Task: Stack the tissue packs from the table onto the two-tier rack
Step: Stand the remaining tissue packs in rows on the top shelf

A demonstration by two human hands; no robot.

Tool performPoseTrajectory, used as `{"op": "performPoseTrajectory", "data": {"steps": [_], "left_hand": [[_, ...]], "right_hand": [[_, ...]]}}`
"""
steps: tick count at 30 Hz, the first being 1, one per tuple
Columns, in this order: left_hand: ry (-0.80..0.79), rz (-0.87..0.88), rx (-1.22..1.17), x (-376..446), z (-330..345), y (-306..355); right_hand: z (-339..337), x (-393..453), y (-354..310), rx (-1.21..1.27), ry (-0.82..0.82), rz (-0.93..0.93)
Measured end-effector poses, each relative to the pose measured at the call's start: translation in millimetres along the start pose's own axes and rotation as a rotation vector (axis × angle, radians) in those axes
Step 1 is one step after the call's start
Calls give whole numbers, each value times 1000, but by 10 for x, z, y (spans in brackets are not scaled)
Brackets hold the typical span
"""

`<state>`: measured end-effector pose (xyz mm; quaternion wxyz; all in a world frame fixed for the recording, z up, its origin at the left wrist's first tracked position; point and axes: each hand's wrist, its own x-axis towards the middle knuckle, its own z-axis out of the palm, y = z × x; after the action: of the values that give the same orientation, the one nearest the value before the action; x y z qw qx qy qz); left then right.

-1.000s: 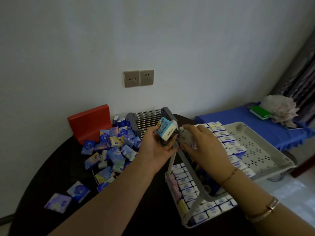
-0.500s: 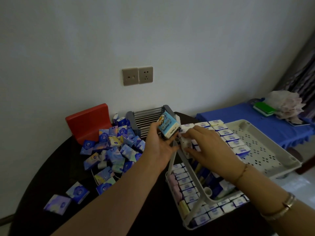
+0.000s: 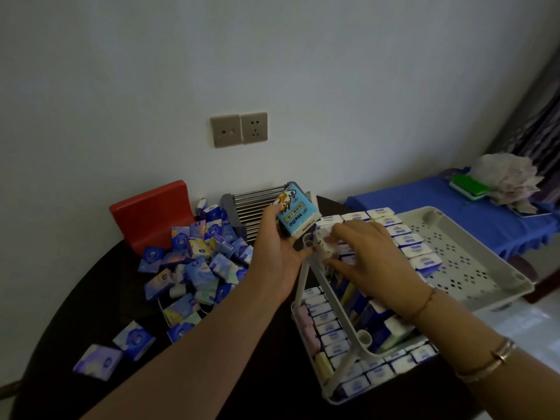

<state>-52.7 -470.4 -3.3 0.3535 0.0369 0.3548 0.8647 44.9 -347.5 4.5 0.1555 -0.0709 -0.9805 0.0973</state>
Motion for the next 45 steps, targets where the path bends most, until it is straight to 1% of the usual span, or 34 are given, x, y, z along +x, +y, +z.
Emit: {"op": "performPoseTrajectory", "data": {"steps": [5,7,10,12,14,15,16,17,19,21,24,27,29,30,31,32,33,34,35,37,39,40,42,43,45], "left_hand": [[51,-35,44,10,1,-40],[62,-33,88,4,-39,-54],[55,-6,232,-6,-101,-23],[39,39,349,-41,-130,31],[0,98,471,-84,-171,73],[-25,111,503,-105,-184,90],[-47,94,515,-123,-188,108],[-69,57,519,-126,-190,119],[-73,-38,484,-116,-192,138],[-76,-123,435,-145,-177,179],[-127,-147,440,-189,-255,206],[-151,-237,392,-306,-261,254],[-187,-296,314,-405,-231,277],[-178,-276,343,-447,-253,257],[-146,-301,319,-456,-270,221],[-61,-290,218,-496,-228,254],[-91,-288,202,-476,-255,256],[-159,-312,180,-487,-248,244],[-262,-326,179,-561,-161,238],[-271,-368,106,-552,-101,239],[-289,-310,104,-536,-66,229],[-280,-297,95,-539,-59,218],[-204,-270,54,-501,-30,209],[-185,-265,20,-485,-32,200],[-156,-262,8,-461,-36,201]], "right_hand": [[6,61,-37,-207,-48,-34],[-47,62,-62,-222,-96,-38],[-121,47,-35,-165,-153,-7],[-162,28,-10,2,-89,43],[-207,14,5,307,3,155],[-223,11,1,450,9,197],[-238,12,-11,535,-8,199],[-246,15,-22,555,-43,177],[-255,22,-50,532,-113,127],[-296,28,-89,555,-142,106],[-397,-10,-152,654,-186,56],[-454,-65,-165,698,-193,42],[-473,-92,-177,768,-208,45],[-483,-103,-183,813,-226,50],[-492,-115,-190,862,-248,54],[-503,-126,-198,905,-270,57],[-512,-136,-204,936,-284,62],[-524,-145,-209,952,-293,67],[-533,-150,-210,950,-293,70],[-545,-155,-216,915,-255,67],[-527,-158,-215,873,-151,85],[-509,-160,-218,855,-80,101],[-464,-167,-222,856,39,134],[-445,-172,-231,874,56,147],[-417,-186,-254,842,30,142]]}}
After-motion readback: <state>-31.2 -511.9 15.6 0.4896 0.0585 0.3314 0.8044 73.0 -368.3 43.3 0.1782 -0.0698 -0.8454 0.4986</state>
